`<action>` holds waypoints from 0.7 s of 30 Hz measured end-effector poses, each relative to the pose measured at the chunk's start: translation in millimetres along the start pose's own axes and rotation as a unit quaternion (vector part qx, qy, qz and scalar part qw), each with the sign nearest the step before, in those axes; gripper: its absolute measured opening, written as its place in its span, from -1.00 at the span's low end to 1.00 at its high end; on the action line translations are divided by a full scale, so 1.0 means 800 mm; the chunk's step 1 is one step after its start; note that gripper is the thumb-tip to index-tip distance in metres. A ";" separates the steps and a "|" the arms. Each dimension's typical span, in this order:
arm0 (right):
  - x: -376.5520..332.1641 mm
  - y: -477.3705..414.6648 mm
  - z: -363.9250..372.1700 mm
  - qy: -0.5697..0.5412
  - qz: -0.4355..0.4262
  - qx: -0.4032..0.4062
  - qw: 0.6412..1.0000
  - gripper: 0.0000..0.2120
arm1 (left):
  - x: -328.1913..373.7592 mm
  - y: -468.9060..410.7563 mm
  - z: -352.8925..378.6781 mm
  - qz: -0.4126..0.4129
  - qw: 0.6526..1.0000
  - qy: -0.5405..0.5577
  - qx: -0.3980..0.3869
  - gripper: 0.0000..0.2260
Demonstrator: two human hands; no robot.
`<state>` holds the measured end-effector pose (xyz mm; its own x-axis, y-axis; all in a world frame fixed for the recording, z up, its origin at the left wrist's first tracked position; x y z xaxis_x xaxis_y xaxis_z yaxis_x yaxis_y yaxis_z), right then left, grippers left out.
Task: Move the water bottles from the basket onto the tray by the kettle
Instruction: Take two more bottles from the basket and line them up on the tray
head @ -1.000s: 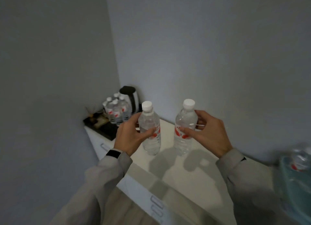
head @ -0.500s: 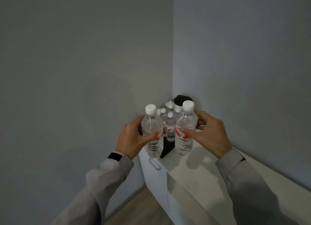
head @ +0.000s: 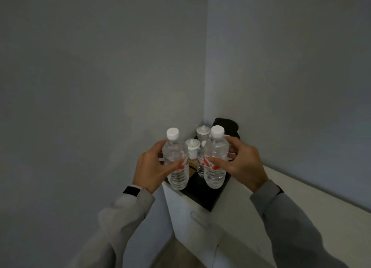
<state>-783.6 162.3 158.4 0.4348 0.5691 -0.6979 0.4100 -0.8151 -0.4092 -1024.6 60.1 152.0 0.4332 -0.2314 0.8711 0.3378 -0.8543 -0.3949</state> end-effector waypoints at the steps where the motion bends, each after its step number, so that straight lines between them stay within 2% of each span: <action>1: -0.001 -0.002 0.008 0.009 0.018 0.009 1.000 -0.45 | -0.009 -0.011 -0.004 0.003 1.000 0.005 -0.015 -0.48; 6: -0.004 -0.001 0.035 0.062 0.090 0.056 0.992 -0.51 | -0.044 -0.063 -0.019 0.010 0.997 0.037 -0.073 -0.50; 9: 0.009 0.005 0.046 0.096 0.134 0.084 0.983 -0.45 | -0.070 -0.085 -0.011 -0.008 0.993 0.054 -0.108 -0.51; 12: 0.027 0.003 0.059 0.124 0.161 0.099 0.974 -0.37 | -0.090 -0.103 0.007 0.009 0.988 0.052 -0.144 -0.42; 21: 0.093 0.002 0.109 0.134 0.199 0.120 0.963 -0.43 | -0.177 -0.124 0.073 -0.051 0.973 0.044 -0.219 -0.43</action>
<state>-820.6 193.8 54.7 0.7231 0.1884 -0.6646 -0.0153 -0.9575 -0.2880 -1070.4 205.1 50.9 0.3368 -0.1580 0.9282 -0.0226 -0.9869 -0.1598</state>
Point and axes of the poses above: each hand's wrist, its own y-axis away from the middle knuckle, its own z-axis out of the palm, x = y × z, the point moved 7 cm from there along -y, towards the middle knuckle, and after that the axes turned 13 degrees about y, right-handed, at the moved point
